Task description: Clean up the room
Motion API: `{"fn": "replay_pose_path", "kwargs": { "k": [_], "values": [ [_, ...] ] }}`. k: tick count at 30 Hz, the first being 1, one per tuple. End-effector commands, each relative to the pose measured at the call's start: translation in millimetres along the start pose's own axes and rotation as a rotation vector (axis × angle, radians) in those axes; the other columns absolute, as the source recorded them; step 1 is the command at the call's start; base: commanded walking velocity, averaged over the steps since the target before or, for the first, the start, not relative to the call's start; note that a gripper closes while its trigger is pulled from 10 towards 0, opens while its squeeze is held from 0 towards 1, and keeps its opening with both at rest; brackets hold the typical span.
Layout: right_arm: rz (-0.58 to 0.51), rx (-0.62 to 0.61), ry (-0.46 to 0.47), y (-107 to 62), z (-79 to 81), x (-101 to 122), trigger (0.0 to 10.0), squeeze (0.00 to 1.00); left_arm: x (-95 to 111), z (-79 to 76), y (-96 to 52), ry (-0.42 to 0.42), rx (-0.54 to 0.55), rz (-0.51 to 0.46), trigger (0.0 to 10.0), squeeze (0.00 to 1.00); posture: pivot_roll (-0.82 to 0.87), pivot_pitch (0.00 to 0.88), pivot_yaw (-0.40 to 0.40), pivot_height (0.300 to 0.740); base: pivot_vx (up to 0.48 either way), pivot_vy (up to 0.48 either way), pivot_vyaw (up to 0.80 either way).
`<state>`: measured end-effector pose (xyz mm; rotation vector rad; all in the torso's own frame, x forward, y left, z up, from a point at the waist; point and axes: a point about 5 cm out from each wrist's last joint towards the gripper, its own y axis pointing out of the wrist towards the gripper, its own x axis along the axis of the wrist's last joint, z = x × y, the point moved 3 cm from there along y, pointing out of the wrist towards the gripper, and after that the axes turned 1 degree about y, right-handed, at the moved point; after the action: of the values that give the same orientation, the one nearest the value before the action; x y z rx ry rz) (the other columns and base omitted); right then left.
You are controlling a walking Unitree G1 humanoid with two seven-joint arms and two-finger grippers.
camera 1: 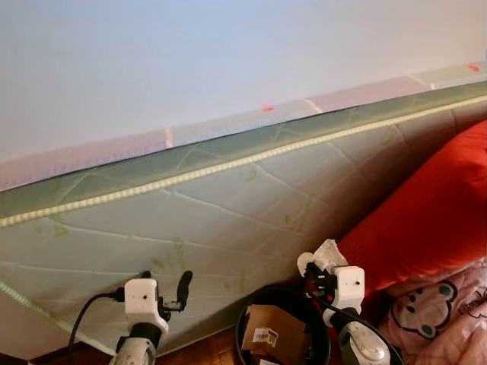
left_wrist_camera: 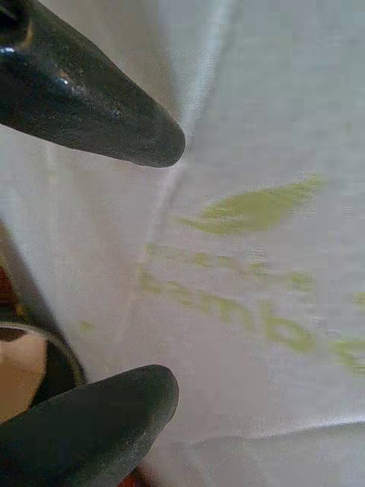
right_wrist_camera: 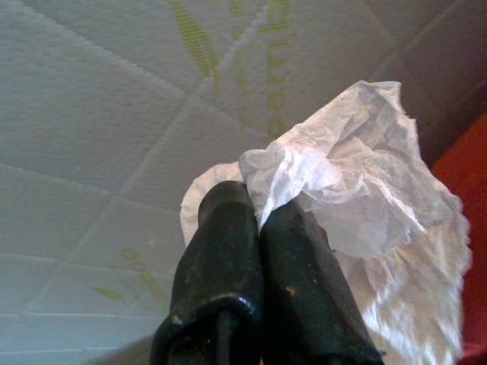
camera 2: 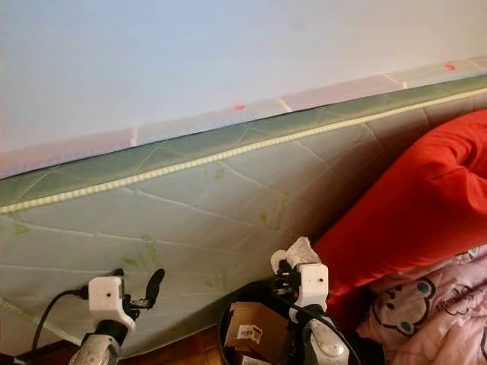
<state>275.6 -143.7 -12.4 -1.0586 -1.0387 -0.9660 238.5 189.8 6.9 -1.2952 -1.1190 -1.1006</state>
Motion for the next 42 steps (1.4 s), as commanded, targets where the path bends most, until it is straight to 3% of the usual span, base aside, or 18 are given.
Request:
{"fn": "replay_pose_path", "kwargs": {
  "k": [1, 11, 15, 20, 30, 37, 42],
  "values": [
    [0.015, -0.01, 0.007, -2.7, -2.4, -4, 10.0, 0.0, -1, 4.9, -8.3, 0.016, 0.006, 0.015, 10.0, 0.0, 0.06, 0.094, -0.046, 0.74, 0.0, 0.0, 0.0],
    [0.018, -0.004, 0.008, -0.1, -1.2, -3, 10.0, 0.0, 20, 16.7, -27.7, 0.049, 0.082, -0.039, 10.0, 0.0, 0.07, 0.105, -0.059, 0.74, 0.0, 0.0, 0.0],
    [0.023, 0.006, 0.006, 1.2, 0.4, -4, 10.0, 0.0, 26, 22.6, -24.3, 0.066, 0.096, -0.061, 10.0, 0.0, 0.07, 0.107, -0.06, 0.74, 0.0, 0.0, 0.0],
    [0.016, 0.005, -0.005, 2.6, 0.0, -2, 10.0, 0.0, 39, 14.9, -13.4, 0.045, 0.081, -0.107, 10.0, 0.0, 0.05, 0.107, -0.058, 0.74, 0.0, 0.0, 0.0],
    [0.038, -0.025, -0.017, 3.5, -4.4, -5, 10.0, 0.0, 41, 10.0, -11.1, 0.032, 0.068, -0.09, 10.0, 0.0, 0.05, 0.099, -0.059, 0.74, 0.0, 0.0, 0.0],
    [0.041, -0.03, -0.026, 4.7, -4.8, -4, 10.0, 0.0, 41, 8.5, -9.7, 0.03, 0.062, -0.086, 10.0, 0.0, 0.05, 0.096, -0.061, 0.7, 0.0, 0.0, 0.0],
    [0.008, -0.034, -0.019, 2.5, -5.3, -2, 10.0, 0.0, 41, 7.9, -9.8, 0.033, 0.061, -0.078, 10.0, 0.0, 0.05, 0.097, -0.063, 0.7, 0.0, 0.0, 0.0]
  ]
}}
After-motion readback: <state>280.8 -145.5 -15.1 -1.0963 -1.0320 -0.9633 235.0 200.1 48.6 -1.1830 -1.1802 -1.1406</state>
